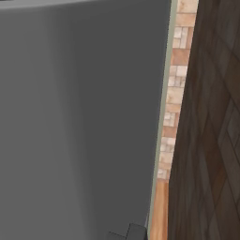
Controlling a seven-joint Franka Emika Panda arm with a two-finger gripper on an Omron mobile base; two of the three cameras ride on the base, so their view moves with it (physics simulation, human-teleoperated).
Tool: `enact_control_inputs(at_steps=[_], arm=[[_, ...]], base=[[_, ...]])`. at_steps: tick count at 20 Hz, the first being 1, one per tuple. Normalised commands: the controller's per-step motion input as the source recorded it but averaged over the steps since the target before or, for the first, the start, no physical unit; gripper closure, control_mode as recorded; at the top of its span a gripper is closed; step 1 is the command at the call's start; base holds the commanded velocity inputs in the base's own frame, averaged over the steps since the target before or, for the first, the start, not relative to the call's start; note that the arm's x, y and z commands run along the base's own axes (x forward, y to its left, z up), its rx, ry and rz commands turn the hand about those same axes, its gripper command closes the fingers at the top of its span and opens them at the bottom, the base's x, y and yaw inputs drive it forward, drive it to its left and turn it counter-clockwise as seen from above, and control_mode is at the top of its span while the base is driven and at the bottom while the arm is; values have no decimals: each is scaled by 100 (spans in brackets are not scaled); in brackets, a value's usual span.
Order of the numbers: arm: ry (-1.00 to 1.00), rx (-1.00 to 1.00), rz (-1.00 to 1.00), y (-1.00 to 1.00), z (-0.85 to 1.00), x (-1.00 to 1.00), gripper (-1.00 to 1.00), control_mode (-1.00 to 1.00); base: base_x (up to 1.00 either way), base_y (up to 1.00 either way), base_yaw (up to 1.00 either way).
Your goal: Move the pork loin and apricot from the second highest shelf to the top shelf to make space. Then, place the pitcher from the counter on the cleared second highest shelf.
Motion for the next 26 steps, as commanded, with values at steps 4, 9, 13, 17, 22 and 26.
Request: enact_control_inputs(at_steps=[4, 9, 13, 17, 22, 26], arm=[[-5, 0, 0, 0, -15, 12, -100, -100], [-2, 0, 4, 5, 1, -18, -100, -100], [0, -5, 7, 24, 19, -51, -100, -100], [0, -10, 5, 36, 25, -69, -100, -100], [0, -11, 2, 39, 11, -94, -100, -100], [0, -1, 0, 32, 19, -97, -100, -100]], base=[[0, 0, 0], [0, 0, 0], [0, 0, 0], [0, 0, 0], [0, 0, 0], [0, 0, 0]])
